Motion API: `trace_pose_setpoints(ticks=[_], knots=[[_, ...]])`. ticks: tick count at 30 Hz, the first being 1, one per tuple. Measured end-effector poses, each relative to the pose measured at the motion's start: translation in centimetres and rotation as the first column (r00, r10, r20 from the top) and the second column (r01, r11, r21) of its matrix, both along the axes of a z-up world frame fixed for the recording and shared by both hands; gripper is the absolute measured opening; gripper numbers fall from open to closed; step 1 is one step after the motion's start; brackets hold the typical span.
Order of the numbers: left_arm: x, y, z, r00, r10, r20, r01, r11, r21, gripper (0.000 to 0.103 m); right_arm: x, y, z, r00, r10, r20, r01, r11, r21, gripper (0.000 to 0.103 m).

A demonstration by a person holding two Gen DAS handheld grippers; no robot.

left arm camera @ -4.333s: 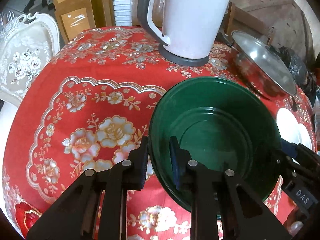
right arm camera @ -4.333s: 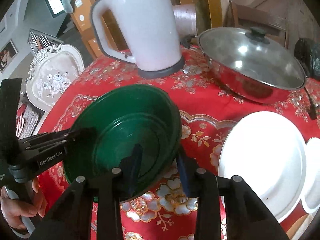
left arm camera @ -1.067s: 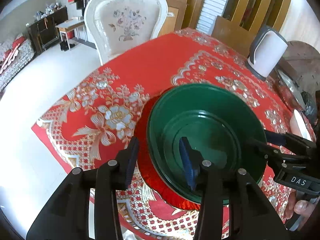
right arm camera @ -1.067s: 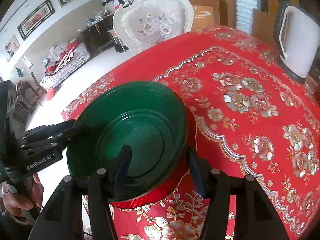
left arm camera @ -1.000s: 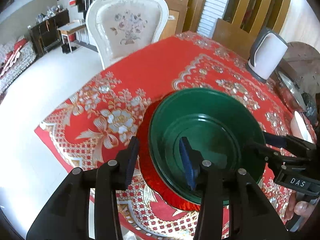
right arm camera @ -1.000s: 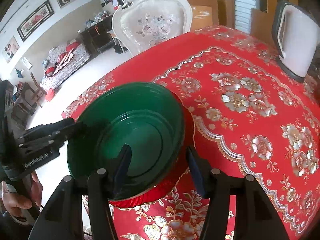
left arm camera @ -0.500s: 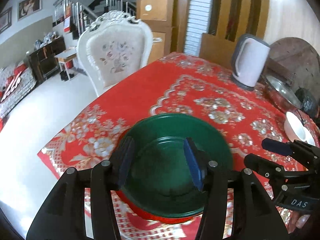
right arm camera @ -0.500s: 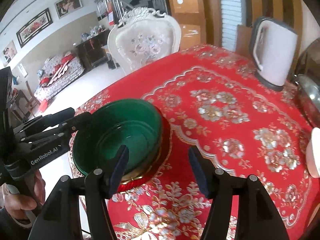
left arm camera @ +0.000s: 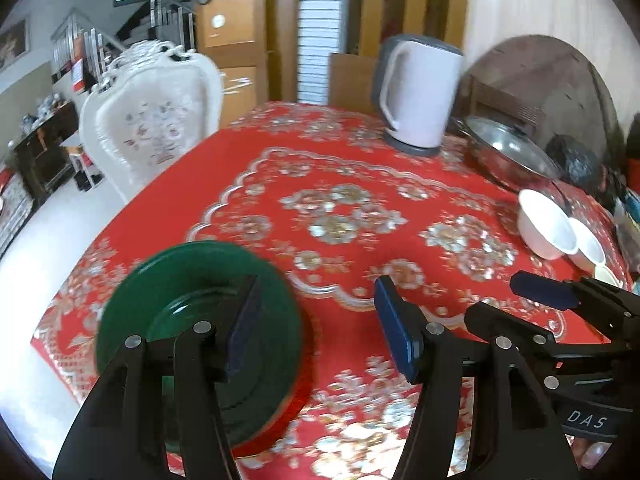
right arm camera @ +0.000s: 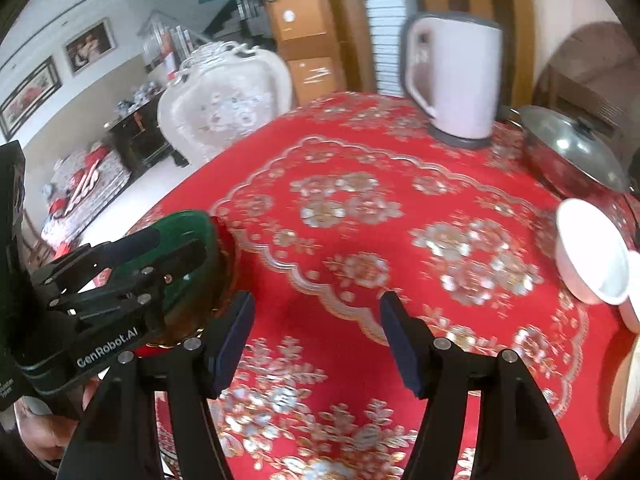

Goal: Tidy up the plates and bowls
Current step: 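Move both grippers to the large white plate beside the white bowls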

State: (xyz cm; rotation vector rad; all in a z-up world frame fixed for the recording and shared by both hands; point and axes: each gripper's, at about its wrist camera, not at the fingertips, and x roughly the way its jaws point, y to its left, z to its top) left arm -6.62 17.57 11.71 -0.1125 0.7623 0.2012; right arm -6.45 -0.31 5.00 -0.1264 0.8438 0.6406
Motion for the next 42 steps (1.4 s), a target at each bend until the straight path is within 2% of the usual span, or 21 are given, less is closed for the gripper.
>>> trace_pose_setpoints(ticks=[15,27,32,42], knots=[[4.2,-7.4,-1.0,0.993,-0.115,-0.028,0.115,0.993,0.017,0.059,2.0,-8.2,-0.7,0.986,-0.164,-0.028,0.165,0.986,0.03,0.067],[6.0,-11.5,-2.3,0.982,-0.179,-0.061,0.178,0.984,-0.024,0.059,2.2,-13.3,-1.3,0.967,-0.248,-0.055,0.251,0.966,0.066,0.067],[6.5,-13.3,-2.3,0.976,-0.21,-0.06,0.208,0.978,-0.034,0.059,2.3,-15.9,-1.1,0.953,-0.298,-0.056,0.302,0.95,0.08,0.072],[8.2,-16.8,-2.5,0.961,-0.266,-0.079,0.264,0.964,-0.036,0.059,2.9,-19.7,-1.5,0.927,-0.366,-0.083,0.373,0.923,0.1,0.072]])
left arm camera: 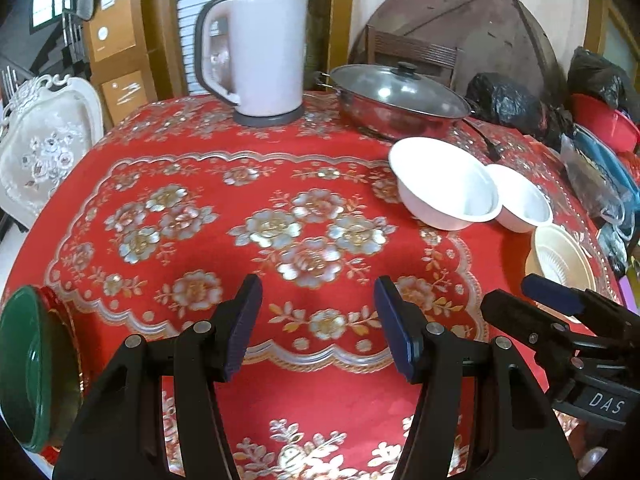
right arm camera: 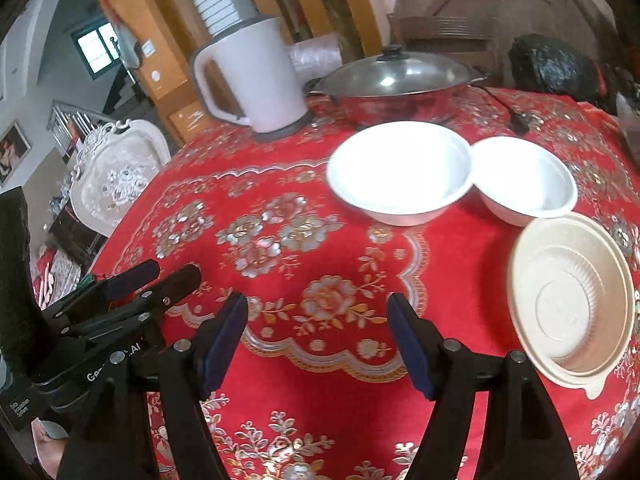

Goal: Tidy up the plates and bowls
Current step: 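Move both grippers to the large white plate beside the white bowls, then close both grippers on the rim of the large white plate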

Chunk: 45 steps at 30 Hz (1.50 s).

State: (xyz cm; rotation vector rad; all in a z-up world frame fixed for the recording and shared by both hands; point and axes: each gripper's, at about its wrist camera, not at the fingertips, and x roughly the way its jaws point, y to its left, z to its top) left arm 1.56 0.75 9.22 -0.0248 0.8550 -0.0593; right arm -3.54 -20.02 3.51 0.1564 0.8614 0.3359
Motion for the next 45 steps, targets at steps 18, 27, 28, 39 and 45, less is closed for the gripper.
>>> trace_pose_setpoints(ticks=[18,27,28,39,45], knots=[[6.7,-4.3,1.3,0.997,-0.058,-0.053,0.056,0.998,-0.035,0.059,4.8,-5.6,1.3,0.996,-0.082,-0.018,0.083,0.994,0.074,0.072],[12.4,-5.8,0.3,0.994,-0.06,-0.088,0.056,0.997,-0.047,0.059,8.2,-6.6,-0.3,0.991,-0.109,-0.077,0.119,0.983,0.142,0.072],[12.9,-5.8,0.2,0.994,-0.059,-0.091,0.055,0.997,-0.052,0.059,8.5,-6.8,-0.4,0.991,-0.111,-0.08,0.122,0.981,0.153,0.072],[16.8,-6.5,-1.6,0.989,-0.059,-0.136,0.049,0.996,-0.076,0.059,10.3,-6.8,-1.1,0.987,-0.126,-0.096,0.14,0.978,0.156,0.072],[17.9,-7.6,-2.7,0.984,-0.079,-0.162,0.071,0.996,-0.057,0.059,11.4,-7.2,-1.8,0.983,-0.133,-0.124,0.152,0.976,0.154,0.071]])
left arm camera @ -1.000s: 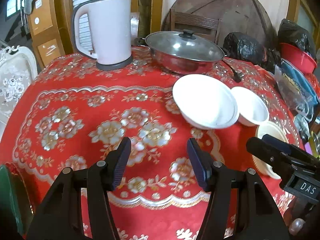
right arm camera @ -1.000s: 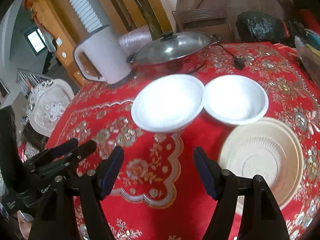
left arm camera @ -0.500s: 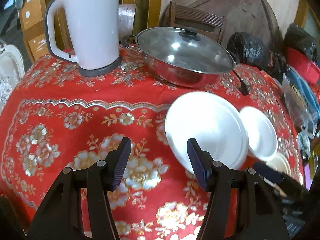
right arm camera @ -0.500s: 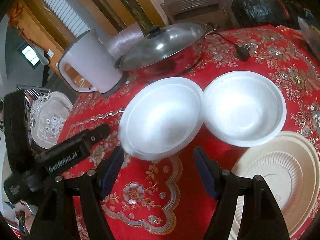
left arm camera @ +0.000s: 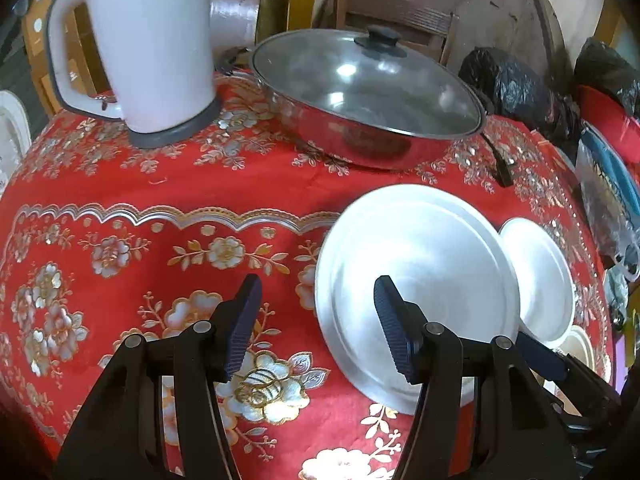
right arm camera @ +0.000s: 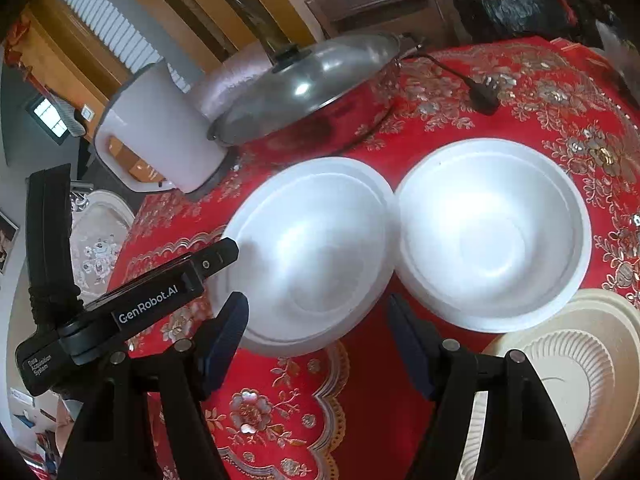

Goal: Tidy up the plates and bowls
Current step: 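Close both grippers on the rim of the large white plate, then lift and carry the white plate with both grippers over the green bowl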

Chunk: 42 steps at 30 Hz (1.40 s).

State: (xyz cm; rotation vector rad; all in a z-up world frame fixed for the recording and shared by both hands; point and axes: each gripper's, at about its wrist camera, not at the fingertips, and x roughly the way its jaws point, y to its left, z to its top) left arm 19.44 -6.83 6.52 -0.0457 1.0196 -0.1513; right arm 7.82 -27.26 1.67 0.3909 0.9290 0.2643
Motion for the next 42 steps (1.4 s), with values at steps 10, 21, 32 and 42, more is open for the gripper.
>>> trace_pose_setpoints(ticks=[10,21,32,42], knots=[[0.6,-0.7,-0.6,1.0,-0.012,0.008,0.011,0.998,0.056,0.024,1.3,0.0,-0.7,1.0,0.015,-0.007,-0.015,0.999,-0.037,0.037],[0.0,1.1,-0.3,1.0,-0.013,-0.009,0.014,0.999,0.03,0.015,0.6,1.5,-0.3,0.998,0.06,0.012,-0.058,0.995,-0.085,0.035],[-3.0,4.1,0.7,1.0,0.0,-0.021,0.001,1.0,0.012,0.015,-1.2,4.8,0.0,0.992,0.121,0.024,-0.115,0.977,-0.18,0.036],[-7.8,7.6,2.4,0.999,0.035,0.013,-0.034,0.999,-0.014,0.015,-3.8,7.7,1.2,0.981,0.189,0.052,-0.174,0.961,-0.214,0.038]])
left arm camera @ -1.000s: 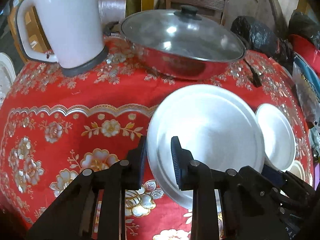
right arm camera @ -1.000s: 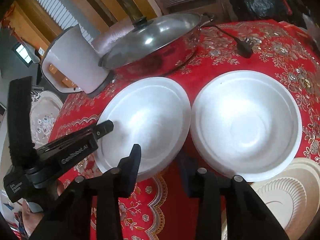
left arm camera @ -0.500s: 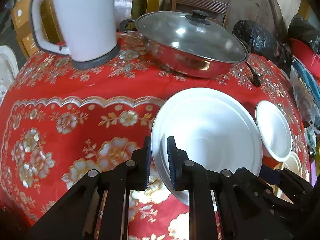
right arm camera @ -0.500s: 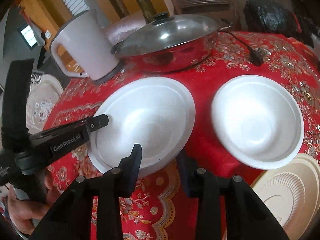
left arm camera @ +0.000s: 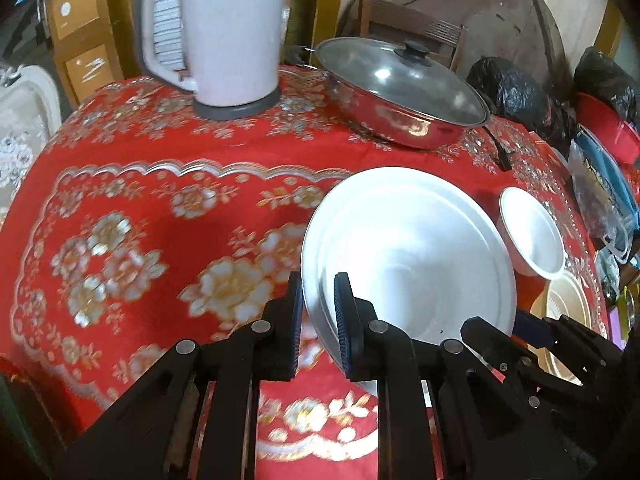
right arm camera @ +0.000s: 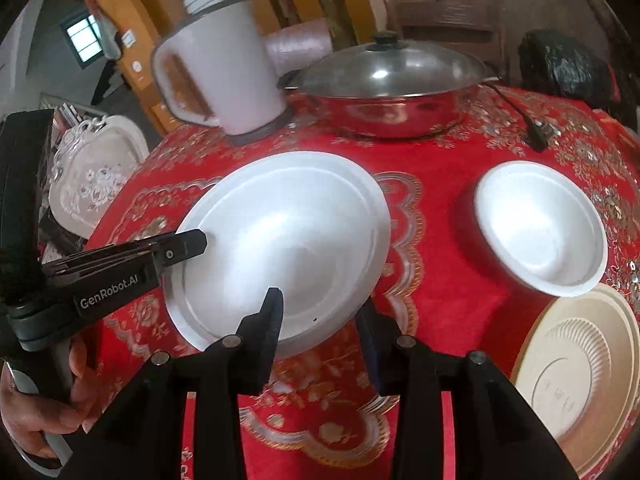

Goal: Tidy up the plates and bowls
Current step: 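Lift and carry the white plate with both grippers over the green bowl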

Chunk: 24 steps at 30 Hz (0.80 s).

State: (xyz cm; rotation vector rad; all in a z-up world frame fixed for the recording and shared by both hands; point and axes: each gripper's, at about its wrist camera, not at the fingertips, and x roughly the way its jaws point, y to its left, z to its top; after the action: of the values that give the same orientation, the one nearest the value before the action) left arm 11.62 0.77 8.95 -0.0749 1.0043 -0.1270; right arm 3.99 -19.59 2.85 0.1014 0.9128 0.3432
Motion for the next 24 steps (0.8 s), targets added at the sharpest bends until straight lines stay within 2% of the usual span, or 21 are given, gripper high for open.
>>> trace_pose_setpoints(ticks=[10,24], knots=[[-4.7,4.1,0.5,0.997,0.065,0.034,-0.065,0.998,-0.009,0.015,-3.4,4.0,0.0,0.995,0.1,0.022,-0.099,0.995,-0.029,0.038],[-10.1,8.2,1.2,0.989,0.122,0.082,-0.12,0.992,-0.027,0.015,-6.9,8.0,-0.3,0.984,0.176,0.028,-0.174,0.983,-0.058,0.038]])
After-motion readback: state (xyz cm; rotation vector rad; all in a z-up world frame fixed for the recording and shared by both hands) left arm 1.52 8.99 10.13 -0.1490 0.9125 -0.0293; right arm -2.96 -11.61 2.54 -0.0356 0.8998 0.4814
